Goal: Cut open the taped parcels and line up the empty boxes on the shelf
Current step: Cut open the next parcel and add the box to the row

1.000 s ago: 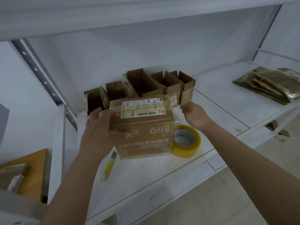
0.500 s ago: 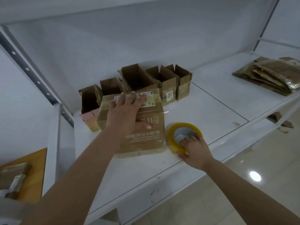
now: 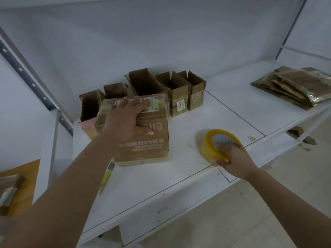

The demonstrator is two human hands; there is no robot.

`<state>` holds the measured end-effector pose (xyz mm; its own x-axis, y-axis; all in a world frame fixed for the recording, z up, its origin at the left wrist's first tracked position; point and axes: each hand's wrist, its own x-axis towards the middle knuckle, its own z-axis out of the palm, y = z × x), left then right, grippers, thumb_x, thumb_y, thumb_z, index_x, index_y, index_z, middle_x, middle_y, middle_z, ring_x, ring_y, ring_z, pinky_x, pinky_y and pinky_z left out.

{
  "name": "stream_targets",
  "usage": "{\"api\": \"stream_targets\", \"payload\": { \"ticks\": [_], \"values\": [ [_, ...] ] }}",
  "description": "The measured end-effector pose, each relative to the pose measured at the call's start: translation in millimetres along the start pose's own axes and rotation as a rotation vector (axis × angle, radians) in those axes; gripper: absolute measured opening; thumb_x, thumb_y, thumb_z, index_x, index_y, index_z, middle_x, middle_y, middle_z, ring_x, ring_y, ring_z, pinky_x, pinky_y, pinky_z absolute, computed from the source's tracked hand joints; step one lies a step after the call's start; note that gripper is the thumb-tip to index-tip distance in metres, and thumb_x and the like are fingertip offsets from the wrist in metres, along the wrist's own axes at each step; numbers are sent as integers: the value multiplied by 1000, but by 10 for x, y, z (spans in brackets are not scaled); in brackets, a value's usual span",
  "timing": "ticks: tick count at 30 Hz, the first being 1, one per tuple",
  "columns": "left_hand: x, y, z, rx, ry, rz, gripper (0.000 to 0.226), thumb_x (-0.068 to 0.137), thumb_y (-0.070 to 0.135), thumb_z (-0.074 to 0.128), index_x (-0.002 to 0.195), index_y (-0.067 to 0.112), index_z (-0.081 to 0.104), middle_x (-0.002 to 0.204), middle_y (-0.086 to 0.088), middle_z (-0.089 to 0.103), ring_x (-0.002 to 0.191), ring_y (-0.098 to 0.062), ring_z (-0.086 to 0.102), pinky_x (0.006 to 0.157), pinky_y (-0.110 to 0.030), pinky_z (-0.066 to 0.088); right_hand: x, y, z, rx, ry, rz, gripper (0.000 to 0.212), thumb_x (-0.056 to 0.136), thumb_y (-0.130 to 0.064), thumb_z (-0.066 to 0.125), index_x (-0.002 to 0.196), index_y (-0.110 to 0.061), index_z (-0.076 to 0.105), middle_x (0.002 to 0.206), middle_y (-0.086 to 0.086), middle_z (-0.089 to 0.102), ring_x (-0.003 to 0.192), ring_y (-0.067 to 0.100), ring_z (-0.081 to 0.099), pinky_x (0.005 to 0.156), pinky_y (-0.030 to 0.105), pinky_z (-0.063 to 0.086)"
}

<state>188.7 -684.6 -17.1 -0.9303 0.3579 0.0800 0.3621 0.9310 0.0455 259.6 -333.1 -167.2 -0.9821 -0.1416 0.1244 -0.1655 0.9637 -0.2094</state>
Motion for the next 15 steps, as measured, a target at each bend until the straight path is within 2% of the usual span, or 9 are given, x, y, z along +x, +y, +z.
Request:
{"api": "stream_targets", "payload": {
  "ticks": [4,7,9,11,13,15],
  "values": [
    [-103,-22,35,17,6,-25,103,75,72,59,154,39,4,164,5,10,150,-28,6,118,-52,12,311,-207,-115,36,-22,172,49,92,-51,58,120,-11,64,114,11,69,113,31,60,102,38,37],
    [-130,41,54,16,-6,-2,102,75,73,58,154,39,2,164,5,7,151,-27,4,119,-51,9,551,-505,-182,-41,-25,266,52,95,-50,52,129,-11,57,127,14,60,123,34,50,108,39,27],
    [-175,54,41,14,-11,4,103,75,74,56,154,40,0,164,6,5,151,-26,2,120,-50,6,772,-792,-333,219,70,209,48,100,-37,50,139,-9,49,137,15,53,127,34,48,110,38,28],
    [-261,15,39,-3,-43,42,109,69,81,53,153,42,-3,164,8,1,151,-24,-2,120,-50,3,942,-1101,-517,662,80,134,37,103,-16,45,140,-12,49,134,5,54,121,20,51,102,27,35],
    [-364,6,41,-35,-60,147,111,61,89,45,150,47,-6,163,12,-2,150,-18,-8,121,-48,-4,1001,-1309,-646,980,-39,85,42,100,6,38,127,-18,59,118,-9,61,107,3,56,92,14,40],
    [-435,-11,8,-93,-75,247,105,61,87,43,147,50,-5,160,19,-3,146,-10,-12,117,-42,-11,983,-1356,-664,1203,-112,81,54,90,20,38,104,-21,70,100,-13,72,96,0,65,82,13,50]
  ]
}}
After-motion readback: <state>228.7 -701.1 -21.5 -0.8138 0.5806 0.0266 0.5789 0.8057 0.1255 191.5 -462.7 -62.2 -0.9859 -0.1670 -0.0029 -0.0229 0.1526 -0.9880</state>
